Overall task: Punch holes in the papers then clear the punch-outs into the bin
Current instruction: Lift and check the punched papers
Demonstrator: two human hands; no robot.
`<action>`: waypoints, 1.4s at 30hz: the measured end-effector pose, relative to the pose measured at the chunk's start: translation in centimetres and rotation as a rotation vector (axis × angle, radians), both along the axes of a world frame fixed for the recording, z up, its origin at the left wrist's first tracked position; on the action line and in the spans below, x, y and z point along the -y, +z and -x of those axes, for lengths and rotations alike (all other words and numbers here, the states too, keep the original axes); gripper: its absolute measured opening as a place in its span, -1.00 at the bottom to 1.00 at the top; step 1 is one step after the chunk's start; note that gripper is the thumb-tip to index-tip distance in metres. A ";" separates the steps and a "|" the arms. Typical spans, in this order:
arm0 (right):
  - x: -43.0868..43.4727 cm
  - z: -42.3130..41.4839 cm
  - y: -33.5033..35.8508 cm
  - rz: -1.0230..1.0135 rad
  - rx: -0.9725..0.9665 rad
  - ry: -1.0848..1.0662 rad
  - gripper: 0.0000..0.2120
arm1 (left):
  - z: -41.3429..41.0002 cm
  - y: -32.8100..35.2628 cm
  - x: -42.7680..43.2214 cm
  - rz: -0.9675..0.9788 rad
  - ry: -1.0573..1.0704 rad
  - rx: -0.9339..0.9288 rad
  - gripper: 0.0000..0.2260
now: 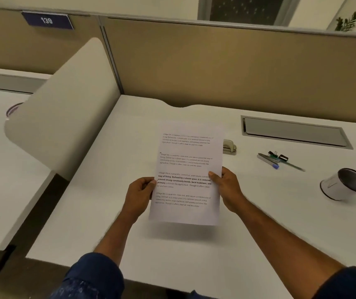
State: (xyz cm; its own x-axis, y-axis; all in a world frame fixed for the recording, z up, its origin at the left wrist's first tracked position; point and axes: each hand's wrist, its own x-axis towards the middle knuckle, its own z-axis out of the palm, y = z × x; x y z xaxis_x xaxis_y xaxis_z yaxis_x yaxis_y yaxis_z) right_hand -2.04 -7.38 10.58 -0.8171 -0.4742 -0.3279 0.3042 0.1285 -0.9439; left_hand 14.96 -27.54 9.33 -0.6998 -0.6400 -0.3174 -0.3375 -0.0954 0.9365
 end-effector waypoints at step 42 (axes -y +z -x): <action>20.1 -8.2 -8.2 -0.504 0.063 0.453 -0.90 | -8.5 -8.7 17.4 0.289 0.195 0.602 -0.86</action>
State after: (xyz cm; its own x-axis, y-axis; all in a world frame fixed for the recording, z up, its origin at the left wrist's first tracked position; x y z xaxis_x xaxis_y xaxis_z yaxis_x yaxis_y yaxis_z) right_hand 6.14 -27.46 2.35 -0.5457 -0.5417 -0.6393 0.1692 0.6760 -0.7172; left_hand 23.48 -44.95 0.63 -0.3190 -0.8534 -0.4122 -0.8081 0.0177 0.5888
